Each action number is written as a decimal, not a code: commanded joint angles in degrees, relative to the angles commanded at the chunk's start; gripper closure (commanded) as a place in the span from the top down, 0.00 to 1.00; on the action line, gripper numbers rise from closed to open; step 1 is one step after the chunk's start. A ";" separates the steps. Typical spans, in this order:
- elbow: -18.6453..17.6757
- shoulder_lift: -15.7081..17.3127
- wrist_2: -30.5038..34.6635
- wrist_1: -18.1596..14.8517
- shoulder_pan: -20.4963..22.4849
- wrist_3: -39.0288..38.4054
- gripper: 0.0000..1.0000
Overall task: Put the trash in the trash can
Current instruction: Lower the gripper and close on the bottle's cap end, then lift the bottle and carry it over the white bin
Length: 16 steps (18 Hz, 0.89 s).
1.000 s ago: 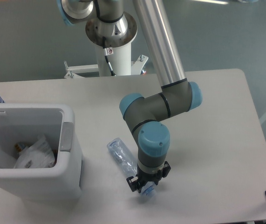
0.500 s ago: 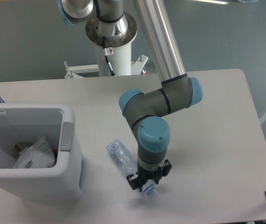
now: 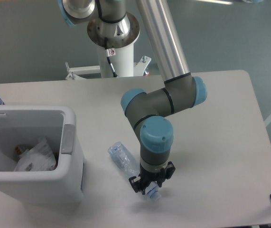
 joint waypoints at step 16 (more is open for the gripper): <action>9.84 11.86 -14.85 1.32 7.21 1.33 0.58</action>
